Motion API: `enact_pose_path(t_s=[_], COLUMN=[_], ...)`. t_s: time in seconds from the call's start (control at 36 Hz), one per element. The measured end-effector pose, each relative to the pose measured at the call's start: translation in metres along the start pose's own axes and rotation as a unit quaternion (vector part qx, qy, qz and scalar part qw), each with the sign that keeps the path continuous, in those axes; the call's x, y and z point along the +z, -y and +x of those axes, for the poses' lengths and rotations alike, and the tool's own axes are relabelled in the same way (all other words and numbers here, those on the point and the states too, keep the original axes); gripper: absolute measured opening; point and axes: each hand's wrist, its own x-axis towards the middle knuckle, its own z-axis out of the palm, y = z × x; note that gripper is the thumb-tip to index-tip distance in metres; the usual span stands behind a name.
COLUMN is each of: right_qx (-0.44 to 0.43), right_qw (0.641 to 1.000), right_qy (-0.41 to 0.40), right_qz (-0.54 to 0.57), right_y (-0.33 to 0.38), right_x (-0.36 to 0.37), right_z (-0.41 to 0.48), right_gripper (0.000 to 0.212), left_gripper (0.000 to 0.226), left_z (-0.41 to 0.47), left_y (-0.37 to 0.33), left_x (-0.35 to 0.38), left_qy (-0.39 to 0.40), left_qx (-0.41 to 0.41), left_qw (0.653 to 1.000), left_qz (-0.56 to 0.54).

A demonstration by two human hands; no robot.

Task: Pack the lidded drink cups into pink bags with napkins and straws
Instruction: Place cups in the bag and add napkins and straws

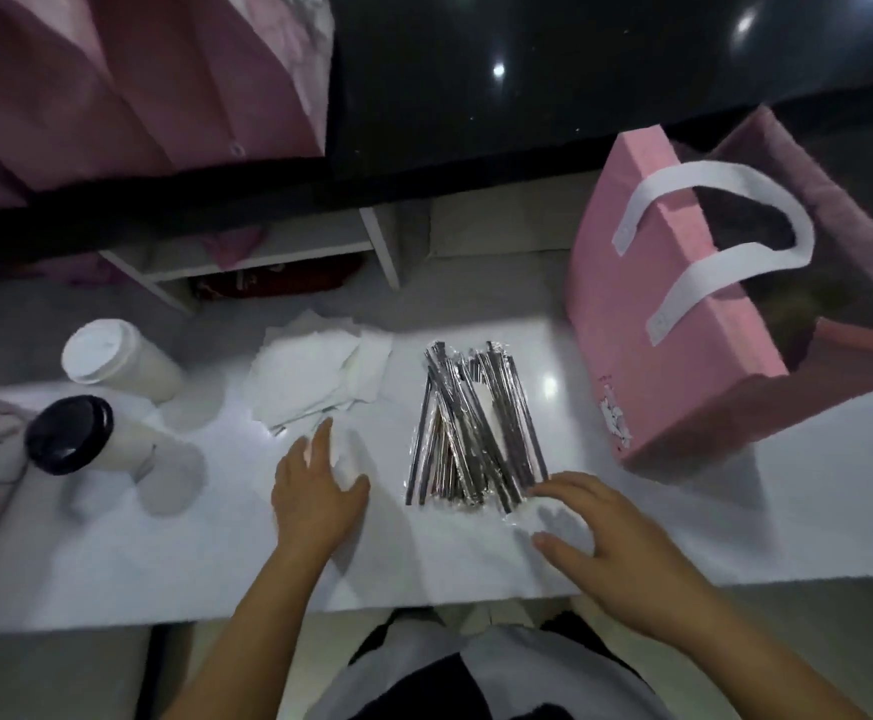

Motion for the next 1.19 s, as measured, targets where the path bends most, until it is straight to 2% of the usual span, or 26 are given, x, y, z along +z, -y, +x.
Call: enact_pose_path(t_s=[0.14, 0.19, 0.33, 0.42, 0.44, 0.5, 0.58, 0.67, 0.75, 0.86, 0.94, 1.0, 1.06, 1.11, 1.17, 1.19], right_qx=[-0.027, -0.037, -0.051, -0.065, -0.071, -0.084, -0.103, -0.104, -0.095, -0.071, -0.044, -0.038, -0.041, -0.035, -0.024, -0.02], right_qw=[0.999, 0.997, 0.995, 0.994, 0.993, 0.993, 0.992, 0.992, 0.991, 0.979, 0.945, 0.928, 0.925, 0.924, 0.926, 0.928], right_qy=[0.04, 0.06, 0.08, 0.077, 0.075, 0.07, 0.069, 0.058, 0.041, 0.03, 0.018, -0.004, -0.032, -0.067, -0.111, -0.133], right_qz=[0.015, 0.018, 0.035, 0.052, 0.05, 0.037, 0.032, 0.045, 0.079, 0.19, 0.322, 0.369, 0.376, 0.375, 0.36, 0.348], right_y=[-0.021, -0.026, -0.026, -0.021, -0.017, -0.009, 0.008, 0.03, 0.049, 0.075, 0.097, 0.109, 0.116, 0.122, 0.124, 0.124], right_x=[-0.015, -0.017, -0.018, -0.016, -0.015, -0.015, -0.014, -0.012, -0.005, 0.012, 0.024, 0.03, 0.034, 0.039, 0.043, 0.045], right_z=[0.014, 0.016, 0.024, 0.03, 0.032, 0.036, 0.04, 0.04, 0.043, 0.051, 0.053, 0.053, 0.052, 0.052, 0.05, 0.049], right_gripper=[0.041, 0.041, 0.036, 0.035, 0.035, 0.032, 0.031, 0.032, 0.038, 0.048, 0.038, 0.024, 0.012, 0.01, 0.01, 0.011], left_gripper=[0.077, 0.076, 0.062, 0.052, 0.041, 0.017, 0.005, 0.009, 0.009, 0.012, 0.012, 0.01, 0.008, 0.011, 0.023, 0.03], left_z=[-0.001, 0.0, 0.006, 0.006, 0.004, -0.006, -0.029, -0.05, -0.067, -0.076, -0.075, -0.069, -0.063, -0.055, -0.046, -0.039], left_y=[0.018, 0.025, 0.024, 0.02, 0.02, 0.021, 0.015, 0.003, -0.008, -0.02, -0.024, -0.023, -0.019, -0.014, -0.007, -0.002], left_x=[-0.009, -0.012, -0.025, -0.033, -0.035, -0.039, -0.053, -0.071, -0.084, -0.098, -0.105, -0.105, -0.103, -0.1, -0.099, -0.097], left_qy=[-0.085, -0.098, -0.068, -0.049, -0.059, -0.076, -0.065, -0.032, 0.014, 0.113, 0.154, 0.172, 0.188, 0.205, 0.216, 0.206], left_qx=[-0.149, -0.187, -0.245, -0.284, -0.276, -0.224, -0.138, -0.059, -0.025, 0.051, 0.094, 0.11, 0.12, 0.128, 0.133, 0.137], left_qw=[0.979, 0.971, 0.963, 0.957, 0.958, 0.965, 0.958, 0.957, 0.937, 0.912, 0.895, 0.887, 0.878, 0.873, 0.872, 0.883], left_qz=[-0.113, -0.108, -0.089, -0.036, -0.04, -0.116, -0.245, -0.283, -0.347, -0.392, -0.409, -0.415, -0.423, -0.425, -0.418, -0.398])
